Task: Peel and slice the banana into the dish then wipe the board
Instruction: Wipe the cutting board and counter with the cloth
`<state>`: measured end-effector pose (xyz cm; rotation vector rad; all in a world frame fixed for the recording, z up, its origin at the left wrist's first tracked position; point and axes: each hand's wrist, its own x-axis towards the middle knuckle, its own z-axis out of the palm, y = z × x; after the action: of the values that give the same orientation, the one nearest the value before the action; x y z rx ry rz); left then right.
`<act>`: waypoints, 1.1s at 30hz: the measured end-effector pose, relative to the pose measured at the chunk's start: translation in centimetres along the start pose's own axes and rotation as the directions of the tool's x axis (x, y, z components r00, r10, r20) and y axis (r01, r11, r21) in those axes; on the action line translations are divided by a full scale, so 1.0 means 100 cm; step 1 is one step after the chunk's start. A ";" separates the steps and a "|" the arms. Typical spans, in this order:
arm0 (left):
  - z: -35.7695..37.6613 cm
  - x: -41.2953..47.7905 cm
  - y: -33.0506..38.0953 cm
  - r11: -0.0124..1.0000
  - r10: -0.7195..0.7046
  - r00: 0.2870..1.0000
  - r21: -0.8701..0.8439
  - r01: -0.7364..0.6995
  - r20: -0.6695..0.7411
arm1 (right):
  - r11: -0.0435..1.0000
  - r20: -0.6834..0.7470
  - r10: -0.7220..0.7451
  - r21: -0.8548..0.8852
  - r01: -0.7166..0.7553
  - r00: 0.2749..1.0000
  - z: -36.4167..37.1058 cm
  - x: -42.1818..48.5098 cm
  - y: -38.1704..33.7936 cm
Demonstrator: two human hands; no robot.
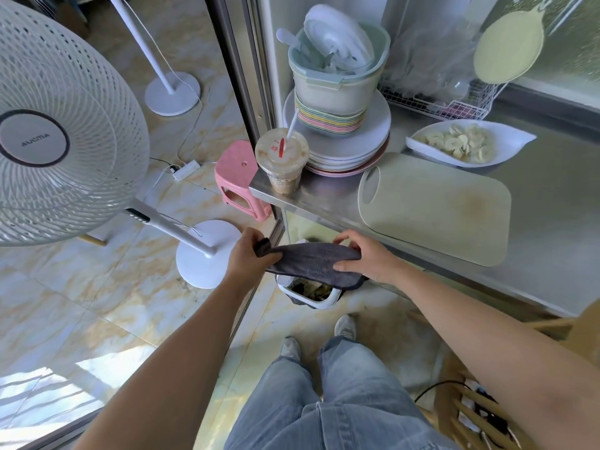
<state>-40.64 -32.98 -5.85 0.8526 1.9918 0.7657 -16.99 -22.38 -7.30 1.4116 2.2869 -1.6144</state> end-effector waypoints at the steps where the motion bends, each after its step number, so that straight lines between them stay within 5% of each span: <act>1: 0.001 0.000 0.001 1.000 0.003 1.000 0.005 -0.003 0.015 | 1.000 0.024 -0.011 0.007 0.011 1.000 -0.004 -0.002 0.002; 7: 0.012 0.004 0.018 0.993 0.093 0.990 0.066 -0.101 0.110 | 0.990 0.028 -0.084 0.119 0.080 0.996 -0.021 -0.013 0.002; 16: 0.030 0.005 0.023 0.974 0.005 0.951 0.214 -0.075 0.308 | 0.955 -0.219 -0.292 -0.118 0.272 0.931 -0.048 -0.018 0.020; 22: 0.045 0.001 0.034 0.968 0.023 0.972 0.238 -0.081 0.234 | 0.987 -0.141 -0.162 -0.029 0.160 0.977 -0.055 -0.021 0.024; 27: 0.048 -0.008 0.046 0.947 -0.082 0.966 -0.283 0.153 0.246 | 0.991 0.069 0.054 -0.128 -0.044 0.996 -0.079 -0.023 0.041; 29: 0.053 -0.009 0.047 0.907 -0.127 0.971 -0.372 0.196 0.203 | 0.988 0.175 0.152 0.006 -0.156 0.973 -0.088 -0.026 0.046; 33: 0.076 -0.004 0.058 0.997 -0.071 0.996 0.008 0.072 -0.055 | 0.898 0.084 0.273 0.336 -0.285 0.958 -0.085 -0.030 0.045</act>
<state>-32.29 -28.32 -4.92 0.7691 2.0643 0.7458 -8.32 -17.68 -5.29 1.6682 1.7339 -1.9856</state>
